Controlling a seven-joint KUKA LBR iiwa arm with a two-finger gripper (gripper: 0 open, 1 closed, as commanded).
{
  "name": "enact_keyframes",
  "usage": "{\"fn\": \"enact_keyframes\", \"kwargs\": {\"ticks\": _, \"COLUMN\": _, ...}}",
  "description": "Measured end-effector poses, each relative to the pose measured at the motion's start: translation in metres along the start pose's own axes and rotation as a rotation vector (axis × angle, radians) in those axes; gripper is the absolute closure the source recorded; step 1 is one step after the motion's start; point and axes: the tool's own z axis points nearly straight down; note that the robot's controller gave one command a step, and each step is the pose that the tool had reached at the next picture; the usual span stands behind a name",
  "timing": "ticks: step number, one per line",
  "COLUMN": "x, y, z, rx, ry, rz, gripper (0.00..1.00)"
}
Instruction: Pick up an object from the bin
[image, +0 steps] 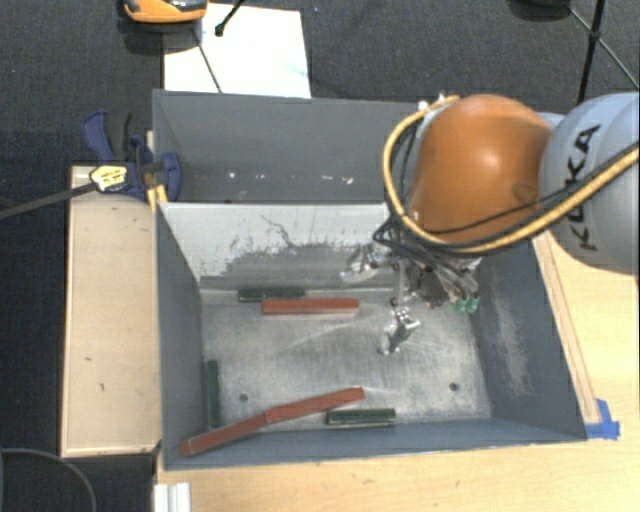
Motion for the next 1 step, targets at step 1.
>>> {"fn": "enact_keyframes", "kwargs": {"ticks": 1, "x": 0.0, "y": 0.0001, "z": -0.0006, "rx": 0.0, "ry": 0.0, "rz": -0.001, "gripper": 0.0}}
